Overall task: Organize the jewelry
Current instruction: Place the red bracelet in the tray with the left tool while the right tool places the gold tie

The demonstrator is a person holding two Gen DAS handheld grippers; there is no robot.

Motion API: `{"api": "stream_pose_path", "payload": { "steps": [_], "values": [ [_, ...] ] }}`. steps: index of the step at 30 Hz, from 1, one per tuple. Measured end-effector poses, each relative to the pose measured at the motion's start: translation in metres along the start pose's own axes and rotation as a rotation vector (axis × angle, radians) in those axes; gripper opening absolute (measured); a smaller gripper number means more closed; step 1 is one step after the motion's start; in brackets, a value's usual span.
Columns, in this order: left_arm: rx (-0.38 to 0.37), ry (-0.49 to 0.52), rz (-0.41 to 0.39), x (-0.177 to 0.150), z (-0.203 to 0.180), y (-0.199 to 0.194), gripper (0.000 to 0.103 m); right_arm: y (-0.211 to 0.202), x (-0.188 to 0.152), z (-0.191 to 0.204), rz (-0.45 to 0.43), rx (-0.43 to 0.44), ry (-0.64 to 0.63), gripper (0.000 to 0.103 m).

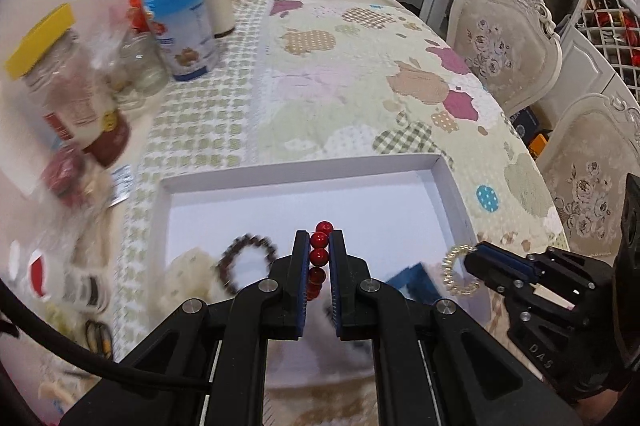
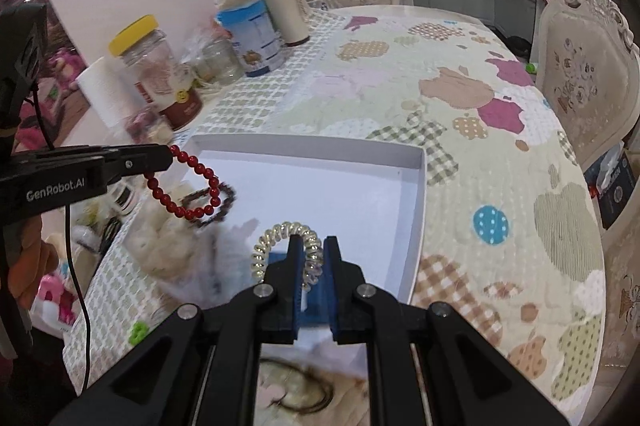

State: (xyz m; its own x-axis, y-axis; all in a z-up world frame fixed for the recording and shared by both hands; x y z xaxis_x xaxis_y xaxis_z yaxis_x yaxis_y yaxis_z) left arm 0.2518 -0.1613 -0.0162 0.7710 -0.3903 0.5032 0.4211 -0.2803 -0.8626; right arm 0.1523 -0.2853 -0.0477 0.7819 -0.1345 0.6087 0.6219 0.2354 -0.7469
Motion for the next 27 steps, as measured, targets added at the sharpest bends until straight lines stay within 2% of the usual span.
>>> {"api": "stream_pose_path", "payload": {
  "steps": [6, 12, 22, 23, 24, 26, 27],
  "values": [
    [-0.048, -0.037, 0.040, 0.013, 0.001, 0.041, 0.008, 0.032, 0.016, -0.018, 0.042, -0.038, 0.019, 0.010],
    [-0.027, -0.108, 0.107, 0.000, 0.034, 0.077, 0.008, 0.071, 0.022, -0.028, 0.095, -0.058, 0.025, 0.010],
    [-0.025, -0.181, 0.130, -0.019, 0.058, 0.088, 0.009, 0.106, 0.021, -0.026, 0.134, -0.083, -0.006, 0.010],
    [-0.024, -0.188, 0.133, -0.020, 0.059, 0.088, 0.013, 0.107, 0.021, -0.025, 0.133, -0.079, -0.002, 0.011],
    [-0.021, -0.198, 0.136, -0.022, 0.061, 0.087, 0.022, 0.108, 0.021, -0.025, 0.134, -0.075, 0.001, 0.014],
    [-0.026, -0.214, 0.134, -0.024, 0.063, 0.085, 0.029, 0.108, 0.020, -0.025, 0.132, -0.078, 0.002, 0.024],
    [-0.025, -0.220, 0.133, -0.026, 0.064, 0.084, 0.029, 0.106, 0.020, -0.025, 0.125, -0.078, 0.005, 0.031]
  ]
}}
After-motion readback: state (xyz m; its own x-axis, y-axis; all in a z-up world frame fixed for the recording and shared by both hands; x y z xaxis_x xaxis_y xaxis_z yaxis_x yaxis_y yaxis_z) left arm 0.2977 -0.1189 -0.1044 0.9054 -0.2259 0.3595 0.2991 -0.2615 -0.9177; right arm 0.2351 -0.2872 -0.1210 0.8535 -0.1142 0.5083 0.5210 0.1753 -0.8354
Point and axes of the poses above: each gripper's, at about its wrist camera, not at the fingertips, and y roughly the way its jaws point, z to its left, x to its top, the point moved 5 cm from there along y, roughly the way its jaws point, and after that the axes turned 3 degrees about y, right-handed, at the moved point
